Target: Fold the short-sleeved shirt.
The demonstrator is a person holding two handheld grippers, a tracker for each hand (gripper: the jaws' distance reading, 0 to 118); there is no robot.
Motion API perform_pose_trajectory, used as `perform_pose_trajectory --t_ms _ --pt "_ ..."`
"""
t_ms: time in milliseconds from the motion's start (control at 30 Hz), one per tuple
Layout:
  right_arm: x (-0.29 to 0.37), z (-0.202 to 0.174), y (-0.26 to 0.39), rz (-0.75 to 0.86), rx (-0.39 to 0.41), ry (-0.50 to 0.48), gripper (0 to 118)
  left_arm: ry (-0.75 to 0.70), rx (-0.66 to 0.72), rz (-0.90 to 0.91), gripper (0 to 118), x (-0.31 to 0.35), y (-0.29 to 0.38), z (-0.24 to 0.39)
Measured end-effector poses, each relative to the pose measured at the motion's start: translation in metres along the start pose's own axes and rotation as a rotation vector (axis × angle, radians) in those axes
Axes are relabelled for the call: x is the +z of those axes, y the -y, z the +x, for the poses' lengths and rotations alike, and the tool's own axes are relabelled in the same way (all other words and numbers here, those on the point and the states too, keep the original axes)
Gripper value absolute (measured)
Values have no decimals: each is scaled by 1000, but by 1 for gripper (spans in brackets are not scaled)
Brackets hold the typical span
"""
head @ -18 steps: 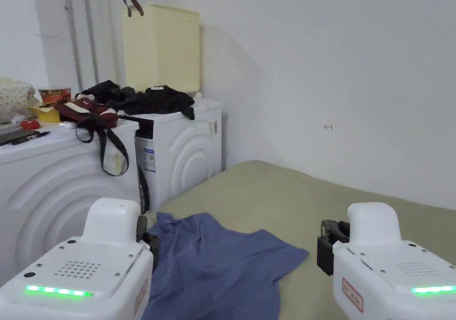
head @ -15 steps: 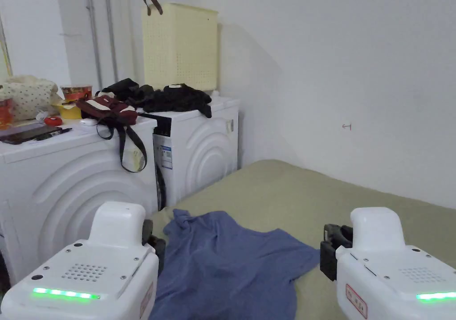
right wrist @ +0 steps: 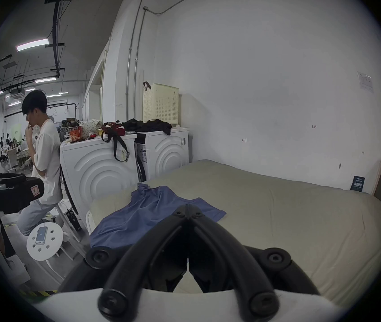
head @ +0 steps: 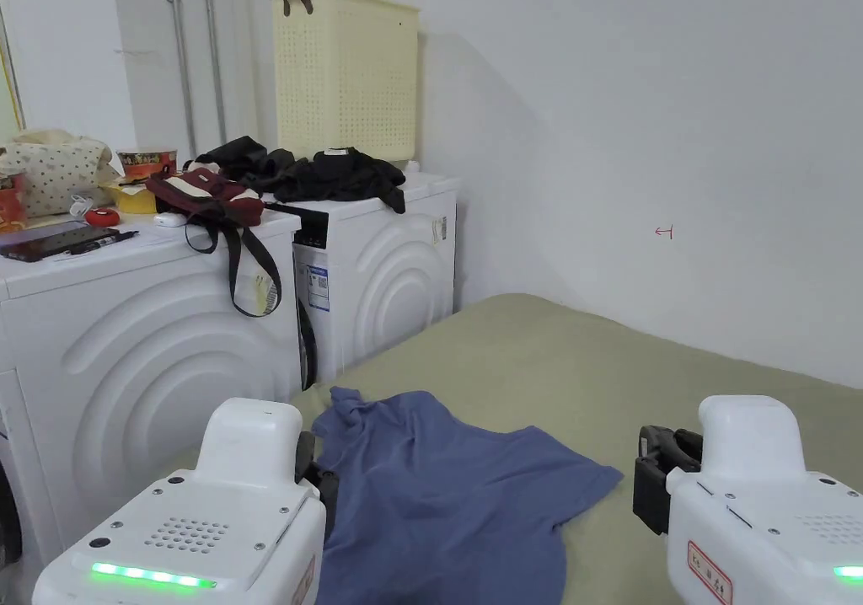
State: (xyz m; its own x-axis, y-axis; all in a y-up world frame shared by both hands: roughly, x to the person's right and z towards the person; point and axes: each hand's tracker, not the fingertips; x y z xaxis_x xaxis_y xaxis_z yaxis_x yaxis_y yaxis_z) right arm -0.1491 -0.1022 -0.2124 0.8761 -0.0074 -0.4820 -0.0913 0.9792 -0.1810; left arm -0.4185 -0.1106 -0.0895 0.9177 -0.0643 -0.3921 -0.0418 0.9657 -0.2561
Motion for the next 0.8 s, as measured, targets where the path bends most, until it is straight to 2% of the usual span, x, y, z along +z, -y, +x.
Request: perform_pose_trajectory --t_ms 233,367,467,533,600,667,700,733,800 --pt "7 21 5 -13 32 22 2 76 -38 -96 0 -57 -24 20" --pt "7 55 15 -43 18 87 2 240 -32 -222 0 -131 -40 49" --pt "1 86 28 -92 6 156 2 373 -94 -412 0 -202 -37 80" --pt "-6 108 36 -134 -8 198 2 437 -205 -565 0 -255 -29 106" --pt "-14 129 44 -163 -29 228 2 449 -269 -681 0 -302 -21 127" --pt "-21 149 52 -185 -42 246 2 471 -246 -771 0 -348 -17 144" --pt "-25 158 56 -199 -51 253 2 461 -280 -794 7 -371 -17 153" --pt "-28 166 59 -209 -56 261 2 460 -293 -818 29 -392 -16 161" --pt "-33 181 66 -227 -78 265 2 466 -242 -868 105 -432 -12 172"
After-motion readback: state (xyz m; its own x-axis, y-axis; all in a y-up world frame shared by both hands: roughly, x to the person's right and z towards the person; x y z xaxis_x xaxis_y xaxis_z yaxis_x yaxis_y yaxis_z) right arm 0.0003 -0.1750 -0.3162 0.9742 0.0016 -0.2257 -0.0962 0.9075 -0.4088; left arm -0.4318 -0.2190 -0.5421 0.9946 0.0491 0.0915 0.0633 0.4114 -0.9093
